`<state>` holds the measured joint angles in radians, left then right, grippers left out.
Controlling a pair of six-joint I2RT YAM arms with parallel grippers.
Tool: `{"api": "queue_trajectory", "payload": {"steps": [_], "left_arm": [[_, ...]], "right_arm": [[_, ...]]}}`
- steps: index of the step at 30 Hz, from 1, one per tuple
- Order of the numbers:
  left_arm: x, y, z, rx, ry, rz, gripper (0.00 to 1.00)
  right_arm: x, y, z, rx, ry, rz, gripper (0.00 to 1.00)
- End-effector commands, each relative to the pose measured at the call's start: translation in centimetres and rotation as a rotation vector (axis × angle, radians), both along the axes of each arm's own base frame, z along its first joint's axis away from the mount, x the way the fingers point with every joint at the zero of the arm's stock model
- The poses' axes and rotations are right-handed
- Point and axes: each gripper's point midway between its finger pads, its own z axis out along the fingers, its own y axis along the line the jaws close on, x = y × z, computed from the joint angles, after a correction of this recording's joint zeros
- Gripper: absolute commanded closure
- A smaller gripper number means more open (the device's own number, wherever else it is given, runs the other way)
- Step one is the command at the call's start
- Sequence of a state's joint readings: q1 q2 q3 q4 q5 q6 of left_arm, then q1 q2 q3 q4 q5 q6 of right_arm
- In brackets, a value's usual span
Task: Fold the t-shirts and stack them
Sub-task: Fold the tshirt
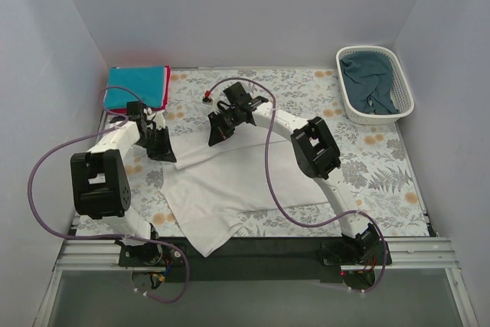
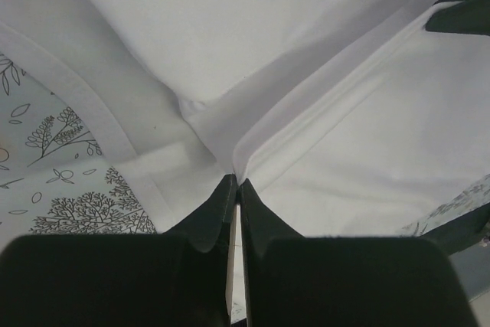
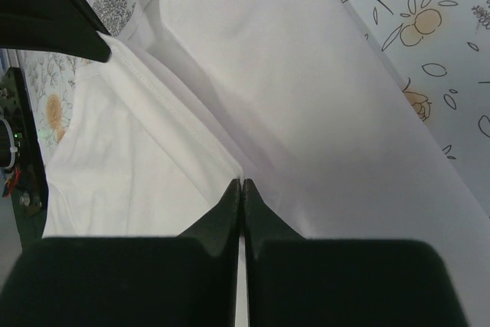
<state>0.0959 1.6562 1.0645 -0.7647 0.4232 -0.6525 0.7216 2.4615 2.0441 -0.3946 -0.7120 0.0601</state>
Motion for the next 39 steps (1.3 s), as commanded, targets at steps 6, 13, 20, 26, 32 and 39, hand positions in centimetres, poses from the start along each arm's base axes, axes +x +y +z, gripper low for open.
{"api": "queue_trajectory", "payload": {"steps": [6,13,20,26,32,39], "left_arm": [[-2.1,-0.7,1.7,0.046,-0.033,-0.117,1.0],[-2.6,-0.3,2.2,0.077,-0.036,-0.142,1.0],[-3.3,-0.6,1.8,0.075,-0.025,-0.168,1.0],[-4.3,-1.4,1.2,0.061,-0.023,-0.24,0.86],[-3.9,-1.3,1.7,0.071,-0.054,-0.293,0.81],[-0.8,-2.2,3.5,0.034,-0.137,-0.258,0.78]], "right_arm": [[-1.2,-0.1,5.1,0.076,-0.065,0.047,0.99],[-2.2,-0.8,4.5,0.068,-0.047,0.068,0.99],[-2.5,-1.1,3.8,0.058,-0.037,0.073,0.99],[-3.3,-1.6,3.8,0.067,-0.04,0.11,0.88],[-5.7,-3.0,3.6,0.078,-0.02,0.183,0.75],[-7.3,-4.0,2.6,0.066,0.012,0.231,0.77]]}}
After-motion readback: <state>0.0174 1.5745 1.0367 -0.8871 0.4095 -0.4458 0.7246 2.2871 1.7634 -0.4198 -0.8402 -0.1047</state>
